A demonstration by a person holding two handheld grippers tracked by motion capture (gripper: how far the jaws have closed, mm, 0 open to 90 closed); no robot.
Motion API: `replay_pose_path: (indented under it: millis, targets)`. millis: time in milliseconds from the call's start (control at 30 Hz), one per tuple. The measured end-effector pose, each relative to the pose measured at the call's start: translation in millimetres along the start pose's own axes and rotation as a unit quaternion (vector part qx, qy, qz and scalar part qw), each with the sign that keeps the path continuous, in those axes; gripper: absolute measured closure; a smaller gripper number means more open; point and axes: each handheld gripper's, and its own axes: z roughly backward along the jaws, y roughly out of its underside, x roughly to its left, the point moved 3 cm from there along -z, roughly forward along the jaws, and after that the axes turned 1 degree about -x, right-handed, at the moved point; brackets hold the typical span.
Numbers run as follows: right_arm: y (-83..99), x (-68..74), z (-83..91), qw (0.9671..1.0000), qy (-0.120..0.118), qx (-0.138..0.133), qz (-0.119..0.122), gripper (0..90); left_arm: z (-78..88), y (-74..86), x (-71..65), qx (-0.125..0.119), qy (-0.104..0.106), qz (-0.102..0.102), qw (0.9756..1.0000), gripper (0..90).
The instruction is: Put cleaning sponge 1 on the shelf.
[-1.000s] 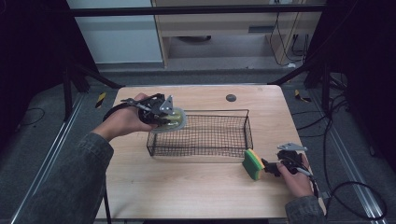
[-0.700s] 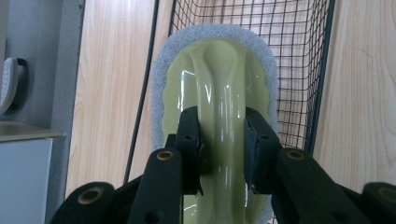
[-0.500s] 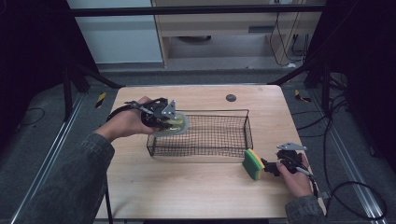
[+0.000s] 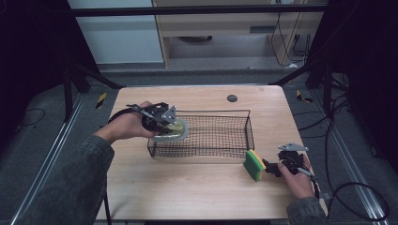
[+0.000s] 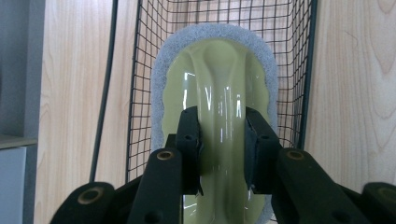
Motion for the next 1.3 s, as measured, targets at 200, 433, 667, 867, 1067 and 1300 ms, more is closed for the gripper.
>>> replay_pose_path:
  millis: [200,433,667,867,1067,1300]
  targets:
    - [0.0,0.0,0.0,1.0,0.0,0.0,0.0,0.4,-5.0,-1.9,-0.1,-0.002,0.005,0.0,1.0,70.7]
    - [0.0,0.0,0.0,1.0,0.0,0.0,0.0,0.5,-13.7,0.6,-1.7,0.006,0.016,-0.001,0.9999,70.6]
    - [0.0,0.0,0.0,1.0,0.0,0.0,0.0,0.5,-18.9,5.2,-2.9,0.009,0.024,0.005,0.9997,70.6]
    - [0.0,0.0,0.0,1.0,0.0,0.0,0.0,0.5,-20.4,5.0,-3.5,0.007,0.03,0.002,0.9995,70.6]
    - [0.0,0.0,0.0,1.0,0.0,0.0,0.0,0.5,-23.0,6.5,-2.5,0.01,0.031,0.006,0.9994,70.6]
    - [0.0,0.1,0.0,1.0,0.0,0.0,0.0,0.5,-31.1,9.7,-4.2,0.013,0.038,0.011,0.9991,70.6]
